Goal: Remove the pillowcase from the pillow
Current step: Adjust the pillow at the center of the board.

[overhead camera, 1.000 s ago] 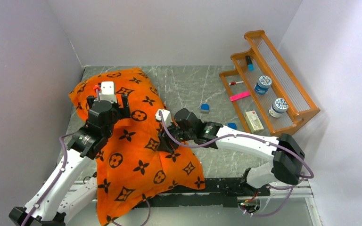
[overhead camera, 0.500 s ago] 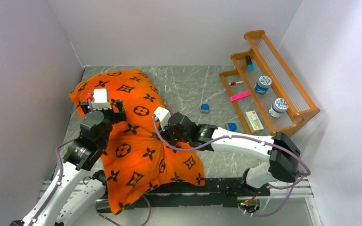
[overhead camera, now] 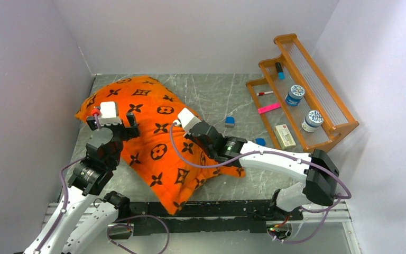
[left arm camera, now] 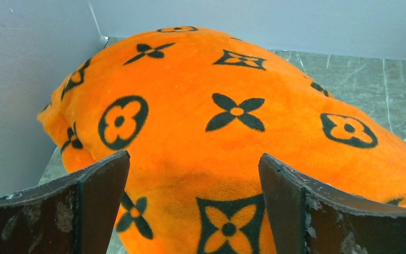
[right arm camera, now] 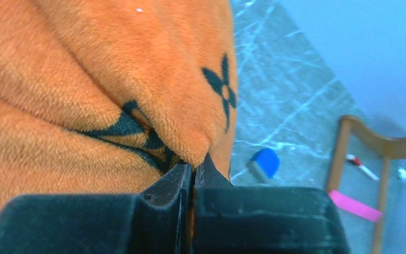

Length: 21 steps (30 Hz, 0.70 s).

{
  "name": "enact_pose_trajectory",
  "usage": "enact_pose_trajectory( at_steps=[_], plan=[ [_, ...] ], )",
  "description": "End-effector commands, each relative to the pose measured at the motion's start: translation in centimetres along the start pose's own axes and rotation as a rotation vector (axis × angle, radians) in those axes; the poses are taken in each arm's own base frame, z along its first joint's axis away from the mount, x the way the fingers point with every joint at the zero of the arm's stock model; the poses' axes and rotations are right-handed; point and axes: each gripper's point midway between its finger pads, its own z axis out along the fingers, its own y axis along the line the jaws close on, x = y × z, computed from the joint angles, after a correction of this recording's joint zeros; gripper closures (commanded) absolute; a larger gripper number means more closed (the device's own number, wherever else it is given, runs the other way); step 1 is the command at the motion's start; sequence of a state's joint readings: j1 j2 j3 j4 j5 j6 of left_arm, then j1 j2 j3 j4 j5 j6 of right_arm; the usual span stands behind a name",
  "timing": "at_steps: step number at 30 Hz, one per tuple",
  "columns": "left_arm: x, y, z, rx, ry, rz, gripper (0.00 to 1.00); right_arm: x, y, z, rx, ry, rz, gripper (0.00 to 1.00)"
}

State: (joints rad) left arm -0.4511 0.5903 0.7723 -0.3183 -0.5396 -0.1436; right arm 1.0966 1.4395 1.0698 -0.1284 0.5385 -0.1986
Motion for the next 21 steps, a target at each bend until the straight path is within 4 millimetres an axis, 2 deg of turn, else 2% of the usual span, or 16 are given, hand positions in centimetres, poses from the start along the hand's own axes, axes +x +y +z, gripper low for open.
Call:
enact_pose_trajectory(
  at_steps=[1,6,9,15,19,21],
  plan=[
    [-1.1,0.3,-0.2,-0.012,-0.043,-0.024,0.03,-7.3,-9.1,-1.9,0.325,-0.199,0.081,1.00],
    [-1.1,0.2,-0.2,-0.006,-0.043,-0.024,0.03,-7.7,-11.7,-2.2,0.356,-0.228,0.118,1.00],
    [-1.1,0.2,-0.2,-0.002,-0.042,-0.024,0.03,-7.1,-12.1,-1.6,0.329,-0.214,0.138,1.00],
    [-1.0,0.1,-0.1,0.000,-0.040,-0.025,0.03,-3.3,-11.2,0.0,0.315,-0.104,0.160,1.00],
    [-0.8,0.0,0.1,0.000,-0.030,-0.021,0.03,-1.6,-8.9,0.2,0.208,-0.052,0.194,1.00],
    [-0.7,0.1,0.1,-0.007,-0.029,-0.021,0.03,-1.4,-7.9,-0.2,0.147,-0.052,0.230,0.89]
  ],
)
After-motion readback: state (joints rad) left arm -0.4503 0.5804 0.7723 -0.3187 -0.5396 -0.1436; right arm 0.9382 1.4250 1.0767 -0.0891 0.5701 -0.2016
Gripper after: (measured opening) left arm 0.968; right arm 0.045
